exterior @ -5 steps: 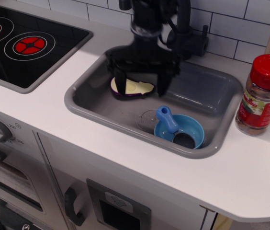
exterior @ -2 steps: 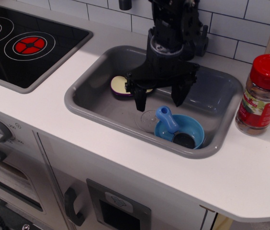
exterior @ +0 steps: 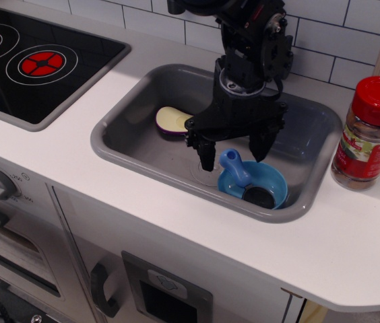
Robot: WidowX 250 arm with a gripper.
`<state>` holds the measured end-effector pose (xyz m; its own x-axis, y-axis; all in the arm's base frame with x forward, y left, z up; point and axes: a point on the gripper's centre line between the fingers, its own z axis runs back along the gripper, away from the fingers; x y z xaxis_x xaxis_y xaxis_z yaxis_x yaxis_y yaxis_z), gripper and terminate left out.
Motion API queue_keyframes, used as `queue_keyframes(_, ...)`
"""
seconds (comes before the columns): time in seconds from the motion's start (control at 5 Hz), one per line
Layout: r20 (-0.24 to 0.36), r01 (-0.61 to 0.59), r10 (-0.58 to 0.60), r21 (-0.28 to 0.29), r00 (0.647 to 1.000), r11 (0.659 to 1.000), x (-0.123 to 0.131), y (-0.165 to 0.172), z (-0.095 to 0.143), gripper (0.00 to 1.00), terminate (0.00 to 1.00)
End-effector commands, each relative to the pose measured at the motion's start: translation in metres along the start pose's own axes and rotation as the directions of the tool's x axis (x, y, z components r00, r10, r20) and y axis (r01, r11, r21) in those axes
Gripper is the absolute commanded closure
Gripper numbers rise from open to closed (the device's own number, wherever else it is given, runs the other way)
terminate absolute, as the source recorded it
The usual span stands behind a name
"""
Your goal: Take spoon out of bowl sink
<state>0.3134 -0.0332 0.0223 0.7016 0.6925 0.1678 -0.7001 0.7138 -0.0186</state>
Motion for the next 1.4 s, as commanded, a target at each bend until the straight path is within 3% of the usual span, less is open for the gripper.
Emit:
queue_keyframes(0.0, 0.028, -0.014, 0.014, -0.01, 1.0, 1.0, 0.006, -0.017, -0.001, 0.0, 0.0)
queue_keyframes(0.2, 0.042, -0.027, 0.027, -0.013, 0.999, 1.0, 0.007, -0.018, 0.001, 0.0, 0.0)
queue_keyframes(0.4, 0.052, -0.022, 0.022, 0.01, 0.998, 1.0, 0.005, -0.019, -0.003, 1.0, 0.0)
queue_keyframes(0.8, 0.036, -0.039, 0.039, -0.013, 0.999, 0.999, 0.007, -0.018, 0.007, 1.0, 0.0)
queue_keyframes(1.2, 0.004, -0.076, 0.076, -0.076, 0.997, 0.994, 0.02, -0.02, 0.036, 1.0, 0.0)
